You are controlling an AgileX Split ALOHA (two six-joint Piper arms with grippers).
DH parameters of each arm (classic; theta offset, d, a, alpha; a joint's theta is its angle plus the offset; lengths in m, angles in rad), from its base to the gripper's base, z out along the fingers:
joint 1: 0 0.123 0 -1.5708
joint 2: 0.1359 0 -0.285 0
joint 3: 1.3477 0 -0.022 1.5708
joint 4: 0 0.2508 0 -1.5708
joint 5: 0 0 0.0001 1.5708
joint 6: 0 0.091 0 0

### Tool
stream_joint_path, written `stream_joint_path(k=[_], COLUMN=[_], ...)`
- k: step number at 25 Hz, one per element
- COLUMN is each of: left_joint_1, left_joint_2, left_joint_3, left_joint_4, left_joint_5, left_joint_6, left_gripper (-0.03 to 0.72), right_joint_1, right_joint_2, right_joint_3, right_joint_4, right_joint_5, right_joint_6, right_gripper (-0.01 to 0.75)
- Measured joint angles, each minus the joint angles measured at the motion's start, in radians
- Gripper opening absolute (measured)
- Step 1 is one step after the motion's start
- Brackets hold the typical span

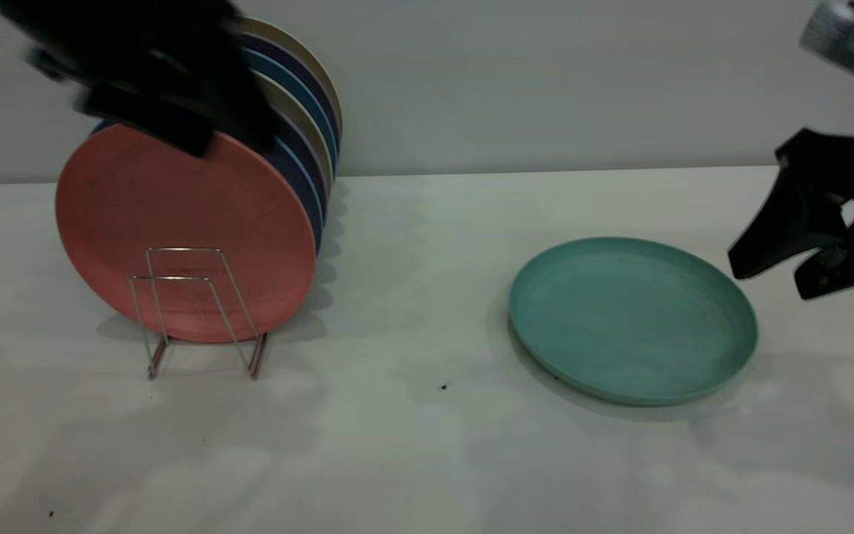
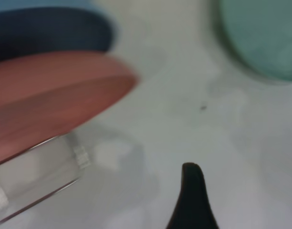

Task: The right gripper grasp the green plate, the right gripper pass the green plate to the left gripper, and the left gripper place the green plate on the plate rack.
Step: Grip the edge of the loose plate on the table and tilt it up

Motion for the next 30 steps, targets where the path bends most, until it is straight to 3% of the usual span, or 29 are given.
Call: stream_joint_path(k=[6, 10, 21, 30], left_joint_1=[-0.095, -0.115, -0.116, -0.116], left_joint_2=[0.113, 0.141, 0.142, 0.142], left_joint_3=[-0.002, -0.002, -0.004, -0.004], left_joint_4=[-0.073, -0.08, -0.083, -0.083], left_joint_5=[-0.064, -0.08, -0.089, -0.095], left_joint_6=[0.035, 0.038, 0.039, 0.04], left_gripper=[0.592, 0.592, 0.592, 0.592], right_joint_1=[-0.132, -0.17, -0.187, -0.165], right_joint_2=[0.192, 0.32, 0.54, 0.599], right_joint_3=[-0.12, -0.195, -0.326, -0.344], right_joint_4=[0.024, 0.113, 0.302, 0.393], right_joint_5=[0.035, 0.088, 0.177, 0.195], right_joint_6=[-0.028, -0.112, -0.241, -0.309], right_gripper=[0.564, 0.564, 0.561, 0.448])
